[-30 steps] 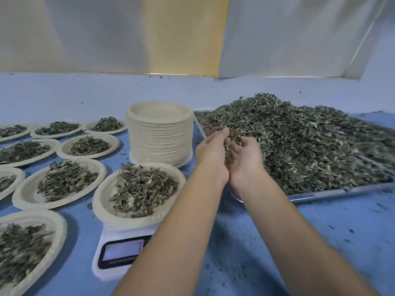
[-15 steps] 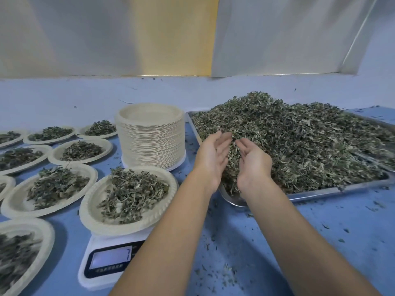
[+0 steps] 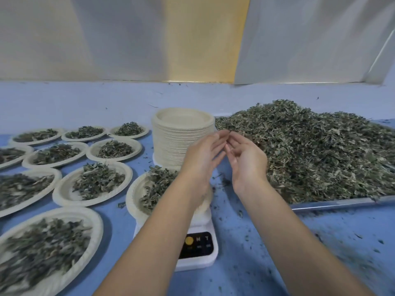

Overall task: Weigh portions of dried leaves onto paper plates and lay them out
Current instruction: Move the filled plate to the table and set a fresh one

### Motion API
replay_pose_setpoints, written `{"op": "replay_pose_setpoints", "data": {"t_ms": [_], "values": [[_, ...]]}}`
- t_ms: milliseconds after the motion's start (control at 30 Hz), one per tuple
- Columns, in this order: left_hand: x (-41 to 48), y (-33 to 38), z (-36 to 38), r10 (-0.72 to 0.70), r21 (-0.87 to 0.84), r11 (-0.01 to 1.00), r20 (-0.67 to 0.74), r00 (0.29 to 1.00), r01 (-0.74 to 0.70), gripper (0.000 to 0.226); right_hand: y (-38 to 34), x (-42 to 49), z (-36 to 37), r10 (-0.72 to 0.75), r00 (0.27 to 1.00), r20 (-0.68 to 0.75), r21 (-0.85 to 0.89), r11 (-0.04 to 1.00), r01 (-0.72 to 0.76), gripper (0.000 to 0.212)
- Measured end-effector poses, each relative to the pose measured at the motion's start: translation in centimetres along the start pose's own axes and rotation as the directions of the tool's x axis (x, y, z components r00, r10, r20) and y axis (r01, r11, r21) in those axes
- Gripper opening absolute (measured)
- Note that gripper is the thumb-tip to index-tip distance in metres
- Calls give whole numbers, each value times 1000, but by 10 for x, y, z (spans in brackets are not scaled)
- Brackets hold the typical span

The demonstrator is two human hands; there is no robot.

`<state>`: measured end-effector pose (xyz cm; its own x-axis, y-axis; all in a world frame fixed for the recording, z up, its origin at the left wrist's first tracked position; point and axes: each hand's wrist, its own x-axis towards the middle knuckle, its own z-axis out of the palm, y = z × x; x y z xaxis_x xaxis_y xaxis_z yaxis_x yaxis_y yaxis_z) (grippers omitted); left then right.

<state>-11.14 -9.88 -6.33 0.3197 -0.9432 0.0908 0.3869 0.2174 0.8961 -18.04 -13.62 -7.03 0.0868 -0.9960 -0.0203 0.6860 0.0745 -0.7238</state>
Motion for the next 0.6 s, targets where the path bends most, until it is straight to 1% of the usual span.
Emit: {"op": "replay_pose_setpoints", "data": {"t_ms": [133,233,300,367,400,533,600], "values": [[-9,20,-38,39,17,999,-54,998,-38,25,20,-12,19,33,993,112,-126,992,-19,37],[-14,29,-65,43,36,999,-98,994,-40,25,33,-17,28,2,982,188,-300,952,55,34],[-17,33,-81,59,70,996,-124,990,-51,26,42,-18,29,-46,969,245,-461,873,158,37],[-19,36,-95,80,98,993,-169,982,-64,27,49,-17,26,-82,956,281,-583,777,238,36],[-20,37,-101,94,125,990,-201,975,-70,27,52,-15,24,-95,954,285,-622,739,259,36],[-21,35,-123,171,333,942,-344,923,-50,30,54,-12,10,-138,955,263,-736,611,291,38],[-21,32,-130,216,389,920,-390,895,-53,29,54,-13,5,-155,955,251,-785,544,295,38]]}}
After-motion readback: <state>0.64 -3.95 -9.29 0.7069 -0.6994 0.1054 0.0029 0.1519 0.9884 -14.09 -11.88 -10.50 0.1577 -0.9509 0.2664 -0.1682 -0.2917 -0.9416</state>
